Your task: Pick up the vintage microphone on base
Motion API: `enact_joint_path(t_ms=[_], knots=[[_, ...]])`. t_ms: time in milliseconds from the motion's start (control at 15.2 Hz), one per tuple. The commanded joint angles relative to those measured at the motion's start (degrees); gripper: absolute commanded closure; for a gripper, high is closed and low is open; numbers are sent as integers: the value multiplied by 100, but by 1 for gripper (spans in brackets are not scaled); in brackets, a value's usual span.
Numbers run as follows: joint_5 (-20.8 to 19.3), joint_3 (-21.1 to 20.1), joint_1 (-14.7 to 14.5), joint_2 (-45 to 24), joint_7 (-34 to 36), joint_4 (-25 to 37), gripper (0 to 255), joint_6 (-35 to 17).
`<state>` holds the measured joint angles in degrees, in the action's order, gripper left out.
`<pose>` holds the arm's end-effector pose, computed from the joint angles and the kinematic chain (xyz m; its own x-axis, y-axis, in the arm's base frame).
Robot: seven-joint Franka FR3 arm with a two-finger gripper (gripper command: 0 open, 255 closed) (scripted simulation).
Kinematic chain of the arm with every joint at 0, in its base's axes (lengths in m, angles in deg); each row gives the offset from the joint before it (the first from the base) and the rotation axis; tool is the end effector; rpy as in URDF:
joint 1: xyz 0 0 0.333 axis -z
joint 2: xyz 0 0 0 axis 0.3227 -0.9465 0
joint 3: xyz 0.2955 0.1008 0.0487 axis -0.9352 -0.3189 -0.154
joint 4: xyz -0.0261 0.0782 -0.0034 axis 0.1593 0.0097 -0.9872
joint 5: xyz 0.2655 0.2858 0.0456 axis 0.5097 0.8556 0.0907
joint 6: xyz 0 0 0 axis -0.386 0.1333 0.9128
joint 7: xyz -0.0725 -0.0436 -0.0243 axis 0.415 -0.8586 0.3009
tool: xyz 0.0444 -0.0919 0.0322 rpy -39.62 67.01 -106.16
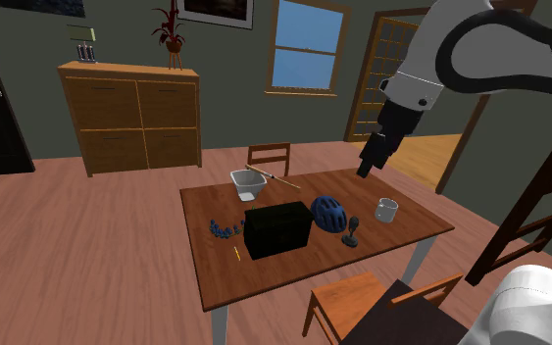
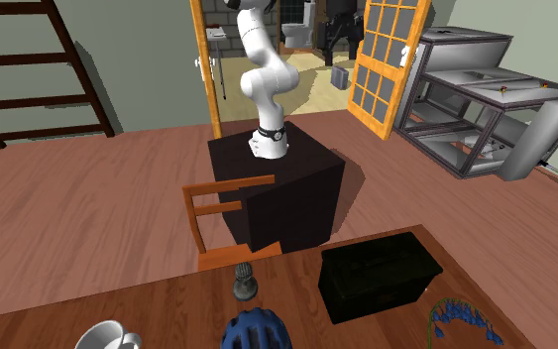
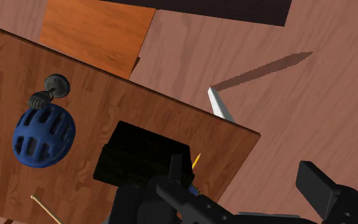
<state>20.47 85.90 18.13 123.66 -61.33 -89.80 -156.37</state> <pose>0.3297 0.0246 0.6281 0.9847 0.0853 0.1519 0.0937 -0.9944 -0.0494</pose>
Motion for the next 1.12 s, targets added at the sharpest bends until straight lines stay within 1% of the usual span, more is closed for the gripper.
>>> enact_joint_path(t_ms=[0,528,1056], knots=[[0,0,0,0,0,0,0,0],[-305,613,275,-339,-669,-879,0,-1274],[-484,1284,516,-1197,-1375,-1305,0,-2628]])
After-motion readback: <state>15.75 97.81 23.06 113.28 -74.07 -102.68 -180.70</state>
